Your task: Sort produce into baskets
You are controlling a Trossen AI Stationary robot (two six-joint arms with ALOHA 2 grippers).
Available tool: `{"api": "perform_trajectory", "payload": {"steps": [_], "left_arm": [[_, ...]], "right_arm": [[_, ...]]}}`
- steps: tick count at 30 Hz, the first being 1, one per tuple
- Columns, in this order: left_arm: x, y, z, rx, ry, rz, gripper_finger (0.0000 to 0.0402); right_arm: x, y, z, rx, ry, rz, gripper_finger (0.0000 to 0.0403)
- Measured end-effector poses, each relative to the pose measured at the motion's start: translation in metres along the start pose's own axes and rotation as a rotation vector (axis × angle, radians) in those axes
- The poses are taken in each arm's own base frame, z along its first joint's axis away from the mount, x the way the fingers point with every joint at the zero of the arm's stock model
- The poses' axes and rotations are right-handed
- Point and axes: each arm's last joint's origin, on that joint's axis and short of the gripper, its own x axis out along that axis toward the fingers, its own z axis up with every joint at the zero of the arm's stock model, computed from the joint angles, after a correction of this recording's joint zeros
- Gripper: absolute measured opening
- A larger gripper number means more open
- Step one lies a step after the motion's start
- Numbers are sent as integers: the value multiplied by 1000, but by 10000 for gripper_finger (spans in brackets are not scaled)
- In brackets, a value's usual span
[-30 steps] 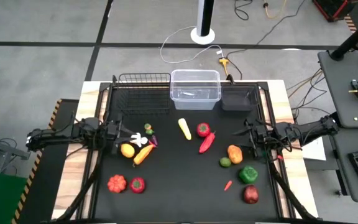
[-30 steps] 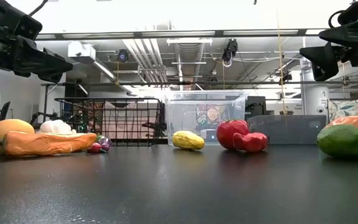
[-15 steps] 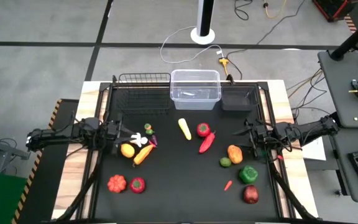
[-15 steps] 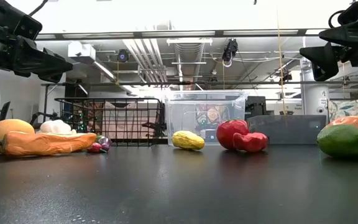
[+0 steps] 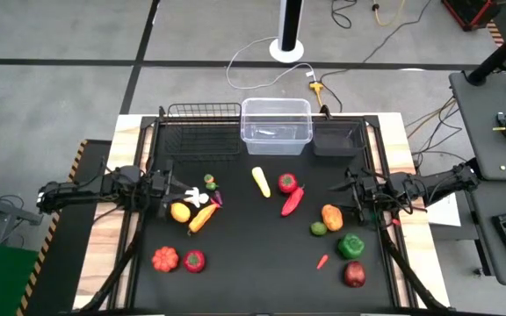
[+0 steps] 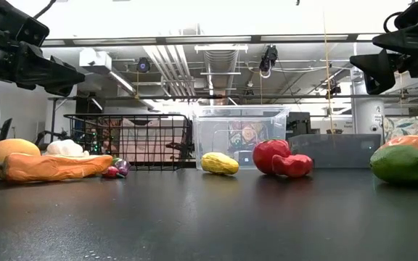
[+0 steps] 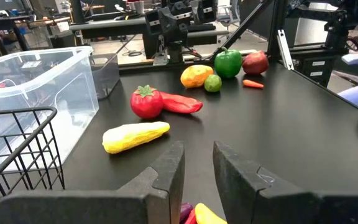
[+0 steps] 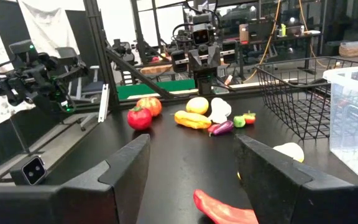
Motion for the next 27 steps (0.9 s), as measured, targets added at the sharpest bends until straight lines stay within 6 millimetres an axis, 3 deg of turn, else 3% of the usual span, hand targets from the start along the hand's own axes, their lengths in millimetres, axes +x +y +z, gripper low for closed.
{"api": "perform_trajectory", "payload": {"steps": [23,24,27], "left_arm": [[0,0,0,-1,-3,0,69],[0,0,2,-27,-19,1,69],[-1,1,16,-318,-161,-9,69]], "right_arm": [[0,0,0,-1,0,0,224],[0,0,0,4,-1,0,224],[0,0,2,97,-16,2,224]]}}
